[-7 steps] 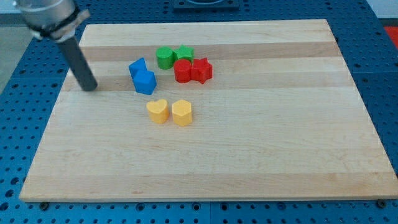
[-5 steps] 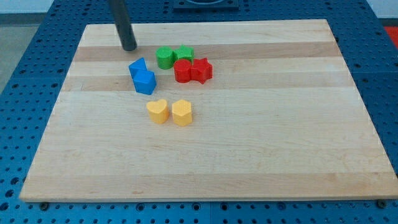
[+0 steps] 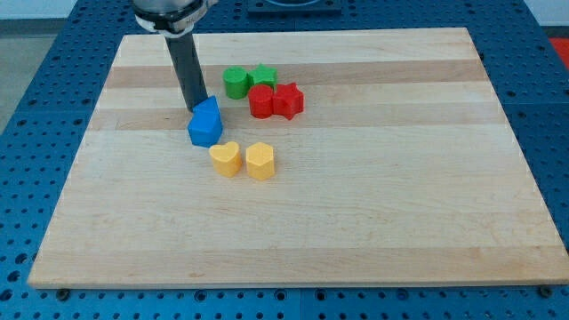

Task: Slide the blue triangle and blue cube closer to the yellow heart

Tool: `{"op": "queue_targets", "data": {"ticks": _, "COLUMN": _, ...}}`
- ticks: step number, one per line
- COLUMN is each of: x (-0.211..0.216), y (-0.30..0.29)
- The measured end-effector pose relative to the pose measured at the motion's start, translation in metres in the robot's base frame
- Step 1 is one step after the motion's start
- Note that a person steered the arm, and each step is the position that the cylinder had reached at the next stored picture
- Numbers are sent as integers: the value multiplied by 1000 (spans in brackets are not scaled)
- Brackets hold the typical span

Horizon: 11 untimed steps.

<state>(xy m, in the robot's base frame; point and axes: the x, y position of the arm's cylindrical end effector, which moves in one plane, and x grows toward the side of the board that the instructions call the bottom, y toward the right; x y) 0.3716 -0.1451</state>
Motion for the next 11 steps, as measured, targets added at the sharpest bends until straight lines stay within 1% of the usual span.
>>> {"op": "queue_targets", "data": {"ticks": 3, "x": 40, "y": 0}}
{"op": "queue_targets", "data": {"ticks": 4, "x": 34, "y": 0}}
{"op": "queue_targets", "data": {"ticks": 5, "x": -31, "y": -4}}
{"op": "queue_targets", "data": {"ticks": 6, "x": -26, "y": 18}}
{"op": "queue_targets", "data": {"ticks": 7, "x": -14, "y": 19}}
{"op": "queue_targets", "data": {"ticks": 9, "x": 34, "y": 22}}
{"op": "queue_targets", "data": {"ticks": 11, "x": 73, "y": 22}}
